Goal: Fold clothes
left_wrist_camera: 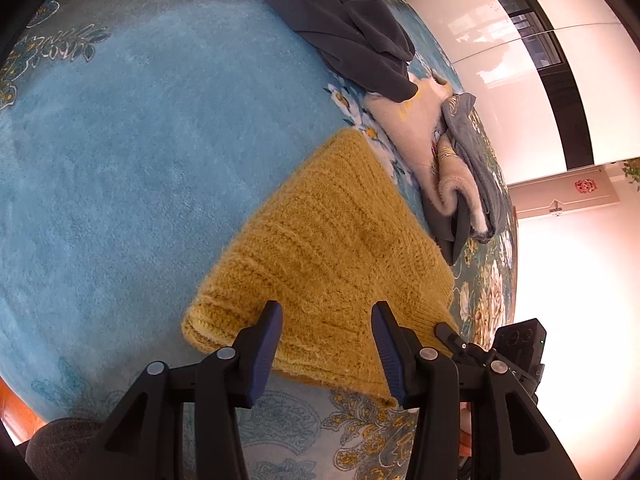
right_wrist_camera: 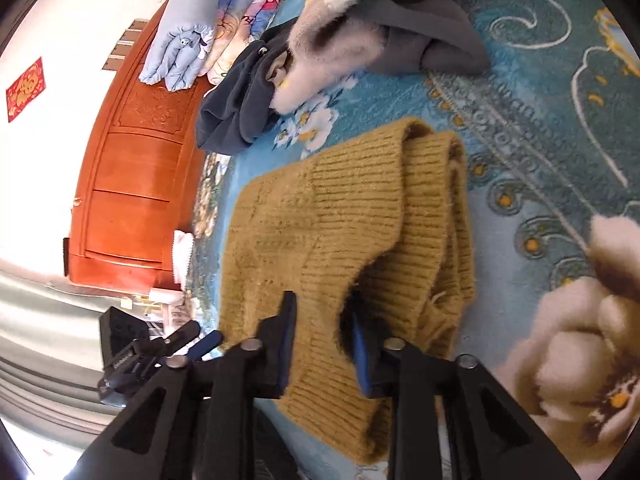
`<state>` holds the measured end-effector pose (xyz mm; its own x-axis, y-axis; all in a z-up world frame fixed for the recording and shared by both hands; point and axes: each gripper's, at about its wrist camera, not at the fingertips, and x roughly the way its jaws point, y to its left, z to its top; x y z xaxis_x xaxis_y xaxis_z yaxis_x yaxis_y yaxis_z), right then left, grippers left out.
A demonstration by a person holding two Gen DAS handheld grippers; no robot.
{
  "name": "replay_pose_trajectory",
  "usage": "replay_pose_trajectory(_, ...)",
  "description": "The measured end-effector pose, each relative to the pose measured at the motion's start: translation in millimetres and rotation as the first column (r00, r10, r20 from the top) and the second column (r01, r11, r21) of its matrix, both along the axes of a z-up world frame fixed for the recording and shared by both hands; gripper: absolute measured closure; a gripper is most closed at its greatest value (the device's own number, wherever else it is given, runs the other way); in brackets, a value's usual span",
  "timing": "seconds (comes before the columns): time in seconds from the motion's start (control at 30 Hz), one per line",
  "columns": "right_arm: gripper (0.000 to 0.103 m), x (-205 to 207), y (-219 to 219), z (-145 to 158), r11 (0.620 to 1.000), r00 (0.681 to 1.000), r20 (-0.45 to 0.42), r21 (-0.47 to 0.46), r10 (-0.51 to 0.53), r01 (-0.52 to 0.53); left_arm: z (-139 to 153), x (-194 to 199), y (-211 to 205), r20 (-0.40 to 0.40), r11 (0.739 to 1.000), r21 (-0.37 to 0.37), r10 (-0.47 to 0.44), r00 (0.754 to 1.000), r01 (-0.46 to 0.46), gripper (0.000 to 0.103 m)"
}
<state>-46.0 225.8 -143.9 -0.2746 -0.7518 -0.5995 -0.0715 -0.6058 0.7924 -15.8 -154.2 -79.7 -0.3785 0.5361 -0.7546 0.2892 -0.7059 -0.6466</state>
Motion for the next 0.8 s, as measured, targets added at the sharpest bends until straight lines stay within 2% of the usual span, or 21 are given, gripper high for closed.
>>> replay_pose_trajectory(0.1,0.100,2,-1,4,0.996,1.000,0.026,-0.093,-0.003,0.005,-1,2,-3,-0.009,1.000,0.016,-0.007,1.000,0.007,0.053)
replay_pose_trajectory(0.2,0.100,11,13,20,0.973,0.998,0.023,-0.220,-0.061,0.064,-4,5,-5,-0.013,0.999,0.041,-0.012,1.000,0.012,0.053)
replay_pose_trajectory(0.27,0.100,18,23,27,0.967,0.997,0.028,-0.242,-0.074,0.079,-6,6,-5,-0.012,0.998,0.054,-0.018,1.000,0.018,0.053)
replay_pose_trajectory(0.33,0.100,23,26,24,0.985,0.998,0.042,-0.162,-0.054,0.061,-7,7,-4,-0.011,0.997,0.066,-0.024,1.000,0.024,0.052)
replay_pose_trajectory(0.4,0.100,26,26,12,0.996,0.996,0.078,-0.074,-0.047,0.053,-12,7,-1,0.008,0.998,0.049,-0.041,0.999,0.040,0.052)
replay_pose_trajectory(0.5,0.100,32,21,-6,0.998,0.994,0.104,0.060,-0.042,0.036,-19,11,1,0.028,0.998,0.048,-0.046,0.999,0.045,0.052)
replay_pose_trajectory(0.67,0.100,32,13,-5,0.991,0.996,0.094,0.132,-0.005,-0.007,-21,11,2,0.034,0.998,0.048,-0.044,0.998,0.043,0.052)
replay_pose_trajectory(0.8,0.097,26,6,11,0.985,0.996,0.075,0.162,0.047,-0.059,-5,7,6,0.005,0.996,0.035,-0.081,0.997,0.081,0.052)
